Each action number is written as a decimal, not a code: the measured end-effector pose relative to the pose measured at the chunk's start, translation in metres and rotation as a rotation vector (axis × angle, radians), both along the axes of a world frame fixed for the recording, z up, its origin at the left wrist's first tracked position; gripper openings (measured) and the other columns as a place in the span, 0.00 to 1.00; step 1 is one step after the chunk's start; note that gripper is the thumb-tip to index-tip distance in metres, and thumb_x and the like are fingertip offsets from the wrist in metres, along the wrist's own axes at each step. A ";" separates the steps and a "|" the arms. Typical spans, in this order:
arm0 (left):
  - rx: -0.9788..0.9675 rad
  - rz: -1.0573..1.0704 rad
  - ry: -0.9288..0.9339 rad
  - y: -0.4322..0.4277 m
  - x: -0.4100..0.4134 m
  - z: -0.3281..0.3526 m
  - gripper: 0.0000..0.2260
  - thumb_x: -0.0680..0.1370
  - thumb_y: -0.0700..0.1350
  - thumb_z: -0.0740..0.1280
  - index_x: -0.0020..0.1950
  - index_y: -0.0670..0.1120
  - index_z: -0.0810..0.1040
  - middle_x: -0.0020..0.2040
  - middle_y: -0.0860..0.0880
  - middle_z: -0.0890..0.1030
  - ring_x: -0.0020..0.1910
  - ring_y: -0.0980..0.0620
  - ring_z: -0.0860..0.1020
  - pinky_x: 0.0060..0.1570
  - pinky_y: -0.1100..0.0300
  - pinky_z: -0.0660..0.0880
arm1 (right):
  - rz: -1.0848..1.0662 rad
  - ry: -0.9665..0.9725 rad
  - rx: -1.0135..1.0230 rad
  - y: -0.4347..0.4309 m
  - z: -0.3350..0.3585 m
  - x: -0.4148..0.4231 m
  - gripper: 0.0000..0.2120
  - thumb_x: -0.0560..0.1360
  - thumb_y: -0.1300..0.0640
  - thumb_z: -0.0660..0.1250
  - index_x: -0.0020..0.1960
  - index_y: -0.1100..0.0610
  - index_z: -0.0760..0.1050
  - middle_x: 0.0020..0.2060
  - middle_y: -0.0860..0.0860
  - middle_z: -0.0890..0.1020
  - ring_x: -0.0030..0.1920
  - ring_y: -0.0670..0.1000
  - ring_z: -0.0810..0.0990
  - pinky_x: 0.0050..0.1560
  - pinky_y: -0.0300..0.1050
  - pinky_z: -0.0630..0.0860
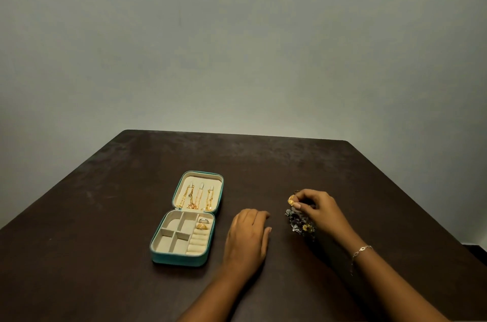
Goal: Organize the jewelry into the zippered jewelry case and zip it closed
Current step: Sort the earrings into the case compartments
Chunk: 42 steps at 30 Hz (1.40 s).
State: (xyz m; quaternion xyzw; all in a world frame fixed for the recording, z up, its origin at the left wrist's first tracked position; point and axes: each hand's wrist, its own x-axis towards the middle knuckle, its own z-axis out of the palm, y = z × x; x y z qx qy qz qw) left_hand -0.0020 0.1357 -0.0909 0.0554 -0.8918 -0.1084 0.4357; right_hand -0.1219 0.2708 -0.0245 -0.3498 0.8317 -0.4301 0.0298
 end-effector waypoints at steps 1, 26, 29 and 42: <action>0.012 0.001 -0.001 0.000 0.001 0.001 0.10 0.72 0.49 0.58 0.48 0.47 0.76 0.40 0.51 0.78 0.42 0.56 0.71 0.45 0.63 0.68 | 0.049 -0.021 0.020 0.000 0.000 0.008 0.05 0.73 0.61 0.68 0.39 0.54 0.79 0.37 0.47 0.81 0.40 0.43 0.78 0.42 0.35 0.72; 0.466 -0.006 0.065 0.006 0.039 0.015 0.12 0.75 0.51 0.55 0.42 0.47 0.74 0.39 0.51 0.77 0.37 0.54 0.75 0.36 0.58 0.72 | 0.151 0.058 -0.182 -0.019 -0.012 0.081 0.05 0.70 0.60 0.71 0.40 0.50 0.79 0.36 0.47 0.83 0.40 0.42 0.80 0.40 0.38 0.76; 0.499 -0.013 0.092 0.007 0.044 0.017 0.13 0.74 0.52 0.55 0.42 0.46 0.75 0.39 0.51 0.77 0.37 0.55 0.74 0.36 0.61 0.70 | 0.148 0.064 -0.207 -0.022 -0.011 0.083 0.05 0.71 0.62 0.70 0.41 0.53 0.80 0.36 0.47 0.83 0.39 0.43 0.80 0.37 0.35 0.74; 0.511 0.032 0.187 -0.017 0.072 0.045 0.07 0.75 0.43 0.62 0.45 0.43 0.79 0.42 0.49 0.81 0.43 0.57 0.74 0.44 0.71 0.68 | 0.177 0.165 -0.336 -0.052 0.000 0.098 0.02 0.69 0.56 0.69 0.41 0.52 0.81 0.37 0.45 0.83 0.39 0.43 0.80 0.37 0.33 0.74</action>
